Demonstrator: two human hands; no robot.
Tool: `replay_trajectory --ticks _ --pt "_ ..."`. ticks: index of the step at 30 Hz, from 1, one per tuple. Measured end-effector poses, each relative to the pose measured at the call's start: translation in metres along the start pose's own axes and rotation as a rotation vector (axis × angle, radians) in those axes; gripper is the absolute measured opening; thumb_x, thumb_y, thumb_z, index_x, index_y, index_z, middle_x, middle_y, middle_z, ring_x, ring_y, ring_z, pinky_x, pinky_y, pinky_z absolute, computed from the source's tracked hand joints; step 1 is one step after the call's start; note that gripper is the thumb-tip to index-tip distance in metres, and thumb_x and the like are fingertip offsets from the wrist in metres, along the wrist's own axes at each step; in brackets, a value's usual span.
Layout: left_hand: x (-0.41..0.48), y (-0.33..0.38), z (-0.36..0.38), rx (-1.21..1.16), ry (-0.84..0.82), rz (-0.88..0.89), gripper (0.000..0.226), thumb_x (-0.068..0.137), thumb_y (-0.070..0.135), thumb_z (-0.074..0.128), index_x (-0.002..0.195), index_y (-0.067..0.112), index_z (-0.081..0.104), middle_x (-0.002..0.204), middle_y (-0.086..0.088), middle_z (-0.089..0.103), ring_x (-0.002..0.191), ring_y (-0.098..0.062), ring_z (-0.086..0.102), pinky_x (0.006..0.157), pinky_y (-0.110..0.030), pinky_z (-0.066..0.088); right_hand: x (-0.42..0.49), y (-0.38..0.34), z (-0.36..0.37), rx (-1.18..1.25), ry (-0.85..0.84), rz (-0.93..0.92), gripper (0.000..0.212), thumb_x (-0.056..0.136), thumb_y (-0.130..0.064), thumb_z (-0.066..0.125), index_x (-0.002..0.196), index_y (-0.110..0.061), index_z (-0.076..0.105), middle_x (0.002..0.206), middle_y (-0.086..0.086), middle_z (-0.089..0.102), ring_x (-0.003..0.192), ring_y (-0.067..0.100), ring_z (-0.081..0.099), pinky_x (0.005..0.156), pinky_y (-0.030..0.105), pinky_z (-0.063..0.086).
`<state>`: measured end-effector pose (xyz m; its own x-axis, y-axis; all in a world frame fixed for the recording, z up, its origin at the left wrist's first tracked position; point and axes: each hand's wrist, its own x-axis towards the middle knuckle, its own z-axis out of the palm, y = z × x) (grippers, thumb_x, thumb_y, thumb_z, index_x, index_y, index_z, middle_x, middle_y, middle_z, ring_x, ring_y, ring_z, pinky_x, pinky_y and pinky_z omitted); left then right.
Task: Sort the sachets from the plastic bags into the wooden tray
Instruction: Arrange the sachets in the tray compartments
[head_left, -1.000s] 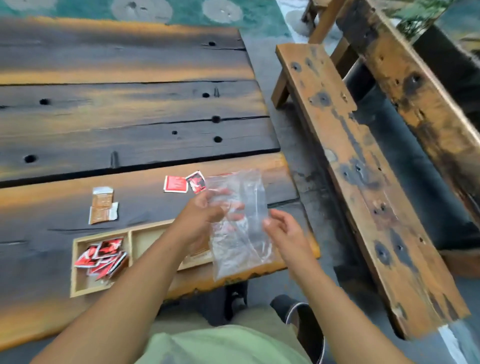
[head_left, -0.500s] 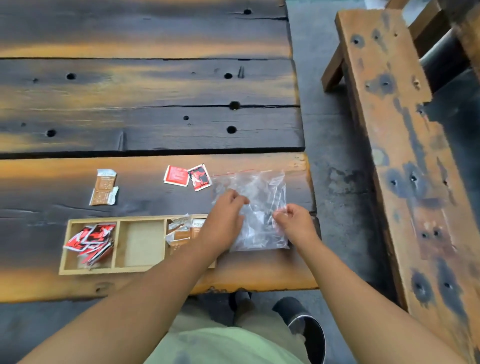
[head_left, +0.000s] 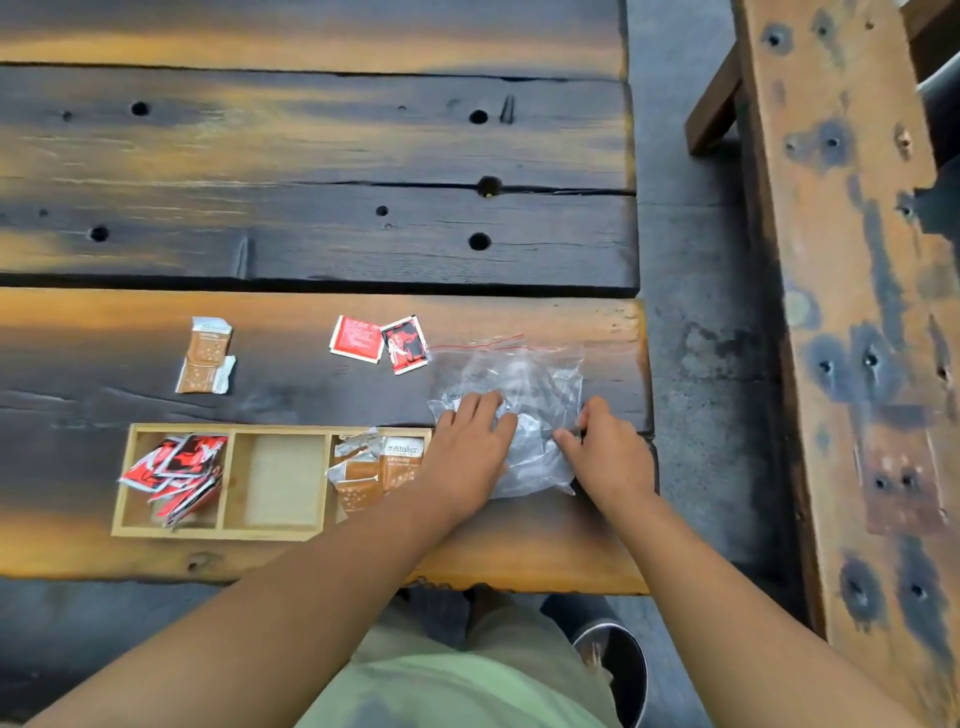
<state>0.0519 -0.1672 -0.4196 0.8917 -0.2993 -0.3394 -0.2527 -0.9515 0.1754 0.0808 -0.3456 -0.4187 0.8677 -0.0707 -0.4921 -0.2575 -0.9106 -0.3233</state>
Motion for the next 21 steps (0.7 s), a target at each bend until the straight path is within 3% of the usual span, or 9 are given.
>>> replay_trajectory --ticks 5,9,14,21 --pt "0.004 -0.001 -0.006 -0.013 -0.022 0.005 0.052 0.084 0.021 0.065 0.131 0.015 0.044 0.143 -0.01 0.034 0.127 -0.032 0.035 0.093 -0.043 0.039 -0.001 -0.003 -0.003 -0.004 -0.005 0.021 0.037 0.087 -0.045 0.064 0.093 -0.017 0.041 0.085 0.006 0.063 0.075 0.032 0.061 0.064 0.041 0.051" --pt "0.001 -0.008 -0.022 -0.22 -0.057 0.01 0.049 0.088 0.03 0.064 0.132 0.016 0.047 0.138 -0.005 0.041 0.125 -0.029 0.039 0.1 -0.043 0.04 -0.009 -0.008 -0.017 0.009 0.057 0.032 0.038 0.088 -0.045 0.064 0.096 -0.018 0.039 0.085 0.006 0.063 0.077 0.034 0.062 0.064 0.041 0.051" --pt "-0.036 -0.032 -0.05 -0.556 0.097 -0.095 0.039 0.09 0.031 0.064 0.125 0.017 0.056 0.125 0.0 0.054 0.115 -0.019 0.052 0.095 -0.03 0.041 -0.035 -0.04 -0.025 0.101 0.007 -0.159 0.026 0.089 -0.042 0.064 0.094 -0.022 0.048 0.078 -0.002 0.063 0.076 0.024 0.06 0.061 0.035 0.041" --pt "-0.129 -0.123 -0.046 -0.546 0.234 -0.164 0.026 0.089 0.023 0.061 0.114 0.017 0.06 0.113 0.002 0.055 0.109 -0.017 0.052 0.092 -0.029 0.044 -0.08 -0.132 0.025 0.141 -0.142 -0.343 0.012 0.087 -0.033 0.065 0.082 -0.026 0.056 0.073 -0.006 0.064 0.075 0.017 0.061 0.069 0.037 0.049"
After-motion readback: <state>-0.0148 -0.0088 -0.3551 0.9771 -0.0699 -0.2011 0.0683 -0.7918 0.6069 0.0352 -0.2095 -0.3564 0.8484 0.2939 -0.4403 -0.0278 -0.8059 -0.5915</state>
